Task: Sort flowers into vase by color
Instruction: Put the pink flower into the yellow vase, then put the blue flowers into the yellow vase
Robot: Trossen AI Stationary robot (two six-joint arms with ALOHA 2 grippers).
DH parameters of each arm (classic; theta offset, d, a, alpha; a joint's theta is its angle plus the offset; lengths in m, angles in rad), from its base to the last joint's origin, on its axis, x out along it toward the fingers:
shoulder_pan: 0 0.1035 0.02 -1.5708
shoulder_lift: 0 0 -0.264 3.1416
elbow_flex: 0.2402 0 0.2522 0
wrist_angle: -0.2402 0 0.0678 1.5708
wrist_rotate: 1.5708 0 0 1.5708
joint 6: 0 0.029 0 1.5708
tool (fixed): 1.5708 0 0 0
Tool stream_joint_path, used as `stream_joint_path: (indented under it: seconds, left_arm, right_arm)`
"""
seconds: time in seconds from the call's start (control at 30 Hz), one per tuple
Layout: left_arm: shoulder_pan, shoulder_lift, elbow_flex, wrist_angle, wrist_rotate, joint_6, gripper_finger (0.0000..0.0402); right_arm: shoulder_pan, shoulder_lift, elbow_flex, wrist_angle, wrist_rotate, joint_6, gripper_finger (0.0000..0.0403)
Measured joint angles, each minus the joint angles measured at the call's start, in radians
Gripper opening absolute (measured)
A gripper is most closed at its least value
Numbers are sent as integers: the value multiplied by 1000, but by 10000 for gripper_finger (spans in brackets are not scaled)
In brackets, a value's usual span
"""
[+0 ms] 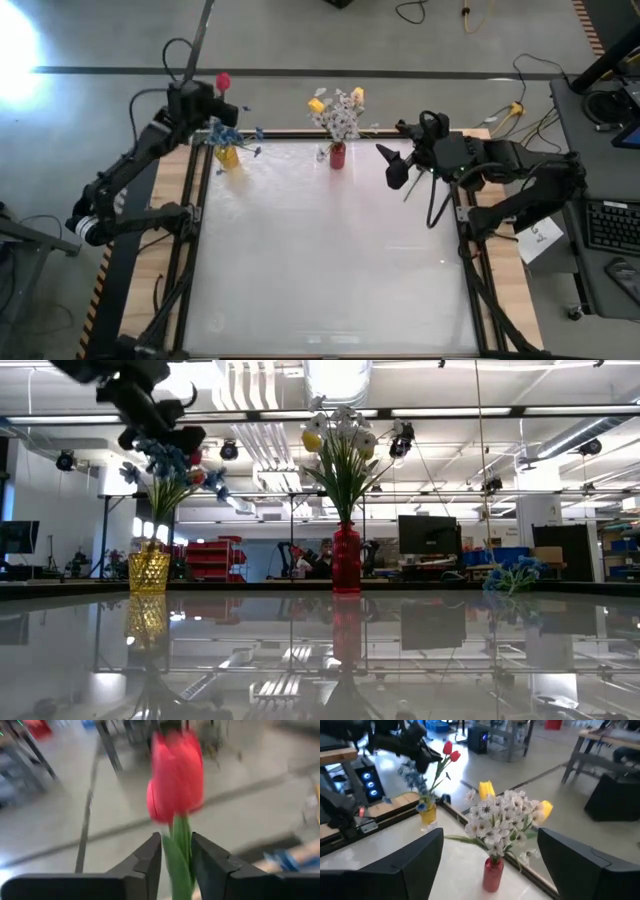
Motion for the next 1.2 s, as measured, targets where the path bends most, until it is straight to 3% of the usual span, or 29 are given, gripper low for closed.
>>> stream_joint_path:
  seconds: [0.13,0.23,0.4,0.5,0.63,0.77,1.03,1.2]
  left_arm:
    - [0,9,186,-341,95,-38,108]
    - [0,22,308,-542,177,-73,115]
    - [-2,29,475,-766,271,-87,115]
    - [-2,25,580,-874,324,-72,112]
    - [-3,14,722,-970,359,-56,109]
    - [-3,-13,808,-1014,404,-55,107]
    - [-3,-119,827,-1029,544,-51,107]
    - [-3,-173,827,-1000,623,-19,107]
  right_arm:
    - [-67,-2,0,-90,-116,88,334]
    - [-118,11,-6,-249,-132,215,335]
    - [-233,18,-51,-533,-125,564,327]
    - [-310,17,-108,-588,-195,704,326]
    - [-387,34,-218,-549,-270,834,326]
    - [-492,44,-364,-482,-276,908,326]
    - [-743,47,-675,-226,-314,970,326]
    - [-835,74,-785,-88,-357,1021,316]
